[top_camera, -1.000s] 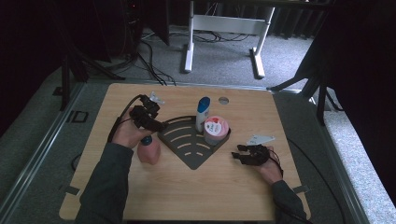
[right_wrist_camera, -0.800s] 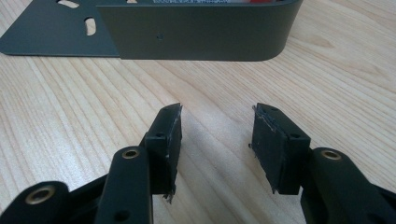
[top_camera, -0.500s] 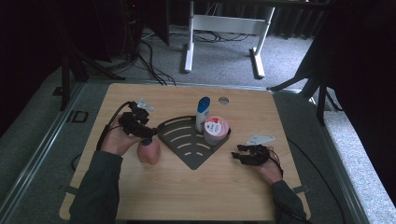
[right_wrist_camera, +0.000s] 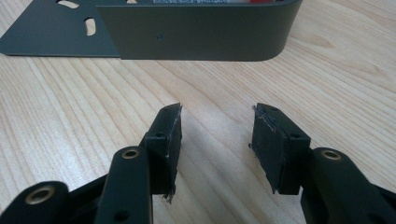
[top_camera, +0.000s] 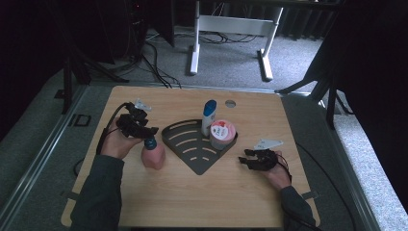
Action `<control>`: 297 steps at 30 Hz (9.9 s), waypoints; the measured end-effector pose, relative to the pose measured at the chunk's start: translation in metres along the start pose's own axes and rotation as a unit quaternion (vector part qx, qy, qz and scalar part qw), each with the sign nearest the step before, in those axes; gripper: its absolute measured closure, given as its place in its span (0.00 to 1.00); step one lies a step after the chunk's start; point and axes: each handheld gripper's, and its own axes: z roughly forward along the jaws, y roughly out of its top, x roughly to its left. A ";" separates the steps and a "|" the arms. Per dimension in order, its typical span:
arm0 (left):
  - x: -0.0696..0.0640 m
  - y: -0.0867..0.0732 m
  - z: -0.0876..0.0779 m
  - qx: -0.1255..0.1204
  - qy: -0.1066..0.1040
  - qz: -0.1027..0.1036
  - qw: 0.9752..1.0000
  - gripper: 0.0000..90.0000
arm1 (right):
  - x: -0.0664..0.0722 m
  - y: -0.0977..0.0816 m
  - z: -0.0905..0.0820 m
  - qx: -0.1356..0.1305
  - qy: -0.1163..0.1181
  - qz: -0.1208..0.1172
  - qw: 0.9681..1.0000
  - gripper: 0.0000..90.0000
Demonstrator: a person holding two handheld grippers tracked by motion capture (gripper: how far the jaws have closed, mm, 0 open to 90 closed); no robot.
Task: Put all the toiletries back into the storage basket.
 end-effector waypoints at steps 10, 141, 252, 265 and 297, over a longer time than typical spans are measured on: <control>0.004 -0.001 -0.002 0.003 0.020 -0.002 1.000 0.53 | 0.000 0.000 0.000 0.000 0.000 0.000 1.000 0.58; -0.015 -0.041 0.018 -0.016 -0.060 0.022 0.998 0.59 | 0.001 0.000 0.000 0.000 0.002 0.002 1.000 0.58; -0.095 0.045 0.060 -0.038 -0.125 0.077 0.988 0.59 | 0.000 0.000 0.000 0.000 0.003 0.000 1.000 0.58; -0.088 0.051 0.066 -0.042 -0.114 0.064 0.990 0.59 | 0.000 0.000 0.000 0.000 0.002 -0.001 1.000 0.58; -0.068 0.060 0.082 -0.055 -0.064 0.006 0.996 0.59 | 0.000 0.000 0.001 0.000 0.002 -0.001 1.000 0.58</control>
